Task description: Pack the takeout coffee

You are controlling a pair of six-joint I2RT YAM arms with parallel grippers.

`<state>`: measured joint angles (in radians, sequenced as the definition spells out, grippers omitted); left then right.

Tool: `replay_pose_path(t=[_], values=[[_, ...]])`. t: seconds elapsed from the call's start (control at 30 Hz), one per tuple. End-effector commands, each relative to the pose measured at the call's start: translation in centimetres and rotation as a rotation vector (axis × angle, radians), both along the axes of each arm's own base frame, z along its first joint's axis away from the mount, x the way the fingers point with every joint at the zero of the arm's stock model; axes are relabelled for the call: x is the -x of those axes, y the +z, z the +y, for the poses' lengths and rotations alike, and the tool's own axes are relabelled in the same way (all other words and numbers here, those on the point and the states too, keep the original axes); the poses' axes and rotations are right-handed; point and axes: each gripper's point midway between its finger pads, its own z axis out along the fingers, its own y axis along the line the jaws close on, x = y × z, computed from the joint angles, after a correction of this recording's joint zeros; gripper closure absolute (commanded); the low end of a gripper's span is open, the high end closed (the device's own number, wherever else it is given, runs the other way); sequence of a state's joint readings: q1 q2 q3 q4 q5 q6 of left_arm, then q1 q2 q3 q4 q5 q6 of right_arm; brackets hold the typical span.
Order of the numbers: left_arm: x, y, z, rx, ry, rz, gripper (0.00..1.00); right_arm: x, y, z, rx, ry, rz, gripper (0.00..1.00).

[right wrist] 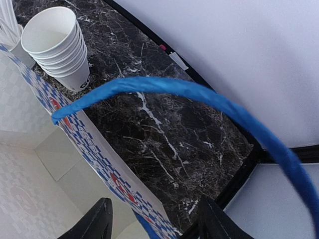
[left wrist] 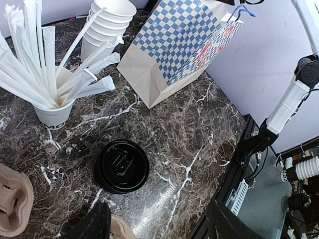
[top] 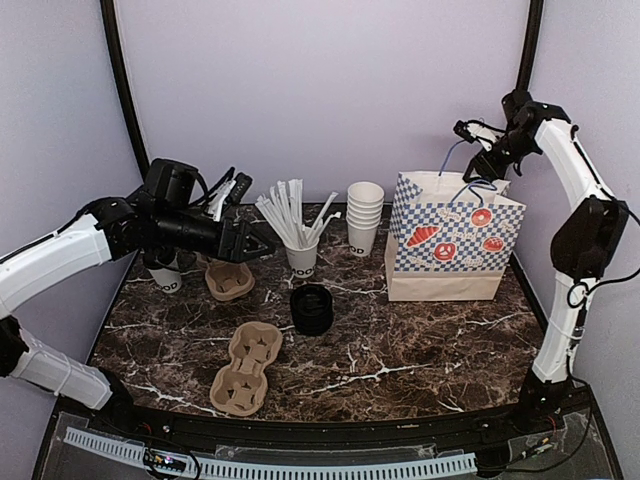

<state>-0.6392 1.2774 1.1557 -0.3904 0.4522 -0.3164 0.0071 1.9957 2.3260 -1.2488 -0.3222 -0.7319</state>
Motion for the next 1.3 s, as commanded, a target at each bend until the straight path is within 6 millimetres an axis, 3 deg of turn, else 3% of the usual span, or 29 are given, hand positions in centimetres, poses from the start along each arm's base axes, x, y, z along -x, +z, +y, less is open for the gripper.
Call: replay_pose_path(t=[0.0,0.13,0.37,0.63,0.8,0.97,1.13,1.27], values=[[0.8,1.4,0.3,0.024,-0.010,-0.045,0.31,0.9,-0.3,1.3,-0.034,0.088,0.030,0.48],[0.7,1.3,0.3,0.016,-0.010,-0.045,0.33,2.2,-0.3,1.9,-0.044,0.147,0.055,0.67],[0.5,1.4,0.1,0.007,-0.019,-0.048,0.34,6.4,2.1,2.7,-0.054,0.227,0.025,1.00],[0.3,0.8,-0.1,-0.001,-0.020,-0.031,0.35,9.7,4.3,2.7,-0.064,0.217,-0.036,1.00],[-0.4,-1.8,1.9,-0.136,0.069,0.003,0.35,13.2,6.5,2.6,-0.019,0.195,-0.152,1.00],[-0.8,-5.7,4.6,-0.317,0.170,0.075,0.35,16.0,6.3,2.6,0.023,0.164,-0.221,1.00],[0.9,-8.8,5.2,-0.395,0.139,0.173,0.32,17.9,5.0,3.4,-0.002,0.163,-0.217,1.00],[1.1,-9.5,4.7,-0.423,0.106,0.160,0.31,18.3,4.3,3.6,-0.013,0.143,-0.234,1.00]])
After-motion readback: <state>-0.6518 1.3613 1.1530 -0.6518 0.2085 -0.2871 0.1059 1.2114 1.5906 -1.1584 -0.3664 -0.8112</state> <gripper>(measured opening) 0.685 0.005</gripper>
